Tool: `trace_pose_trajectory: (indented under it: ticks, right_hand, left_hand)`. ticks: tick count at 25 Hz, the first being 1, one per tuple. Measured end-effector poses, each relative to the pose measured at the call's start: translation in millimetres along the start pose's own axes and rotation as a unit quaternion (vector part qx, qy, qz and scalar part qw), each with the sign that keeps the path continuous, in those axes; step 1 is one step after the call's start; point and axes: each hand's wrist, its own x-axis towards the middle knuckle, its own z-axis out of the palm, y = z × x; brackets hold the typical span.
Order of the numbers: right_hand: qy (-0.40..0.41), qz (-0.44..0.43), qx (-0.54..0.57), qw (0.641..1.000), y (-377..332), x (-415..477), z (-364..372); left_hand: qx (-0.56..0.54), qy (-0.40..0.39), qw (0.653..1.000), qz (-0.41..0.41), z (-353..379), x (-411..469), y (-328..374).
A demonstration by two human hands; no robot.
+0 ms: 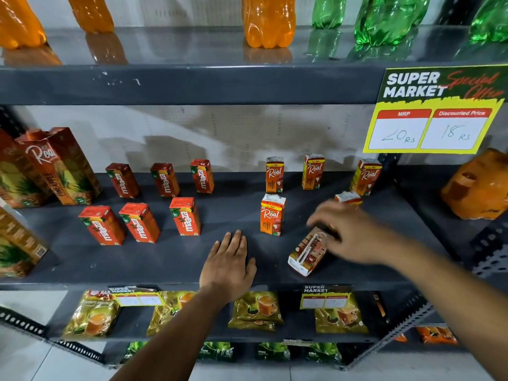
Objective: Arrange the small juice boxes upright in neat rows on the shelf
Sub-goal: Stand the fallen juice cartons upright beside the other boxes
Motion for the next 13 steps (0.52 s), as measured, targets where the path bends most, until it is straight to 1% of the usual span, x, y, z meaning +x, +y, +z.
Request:
trace_pose_trajectory:
  ticks: [1,2,3,4,6,7,8,9,10,11,12,13]
  right_hand:
    - [-0.073,-0.038,-0.071,0.994,-5.9,-4.5,18.6]
    - [-0.132,-0.055,-0.129,0.981,-6.1,-5.2,36.3]
    - [-0.158,-0.057,-0.166,0.972,-2.4,-1.9,49.1]
    - [-0.156,-0.056,-0.182,0.969,0.7,3.1,55.0]
    - [-0.118,-0.045,-0.161,0.979,2.7,11.9,55.0]
    - [-0.081,-0.025,-0.125,0.989,3.7,14.9,55.4]
    - [-0.015,0.015,-0.068,0.997,2.8,15.9,56.6]
    - [0.075,0.076,0.008,0.994,-0.5,16.2,60.3]
    - [0.173,0.146,0.094,0.970,-6.5,17.8,64.9]
    - [0.253,0.210,0.170,0.929,-12.2,21.7,71.8]
    - [0.302,0.261,0.222,0.890,-17.6,27.1,79.9]
    - [0.329,0.297,0.255,0.860,-23.0,33.1,88.4]
  left_hand:
    - [0.001,0.000,1.000,0.002,0.4,0.4,-0.3]
    - [0.003,-0.002,1.000,0.004,0.9,0.2,-0.4]
    - [0.004,-0.003,1.000,0.004,1.4,-0.4,-0.4]
    - [0.004,-0.003,1.000,0.002,1.7,-1.1,-0.6]
    - [0.002,-0.004,1.000,-0.001,0.5,-1.4,-0.2]
    - [0.003,-0.007,1.000,-0.001,0.2,-1.3,0.4]
    - [0.002,-0.008,1.000,-0.002,0.1,-1.6,0.9]
    - [0.000,-0.006,1.000,-0.002,-0.3,-1.7,1.3]
    - [-0.002,-0.005,1.000,-0.003,-0.7,-1.7,1.3]
    - [-0.002,-0.004,1.000,-0.003,-1.3,-1.7,1.3]
    - [-0.001,-0.005,1.000,-0.002,-1.3,-1.7,1.3]
    - [0.001,-0.005,1.000,-0.001,-1.3,-1.7,1.5]
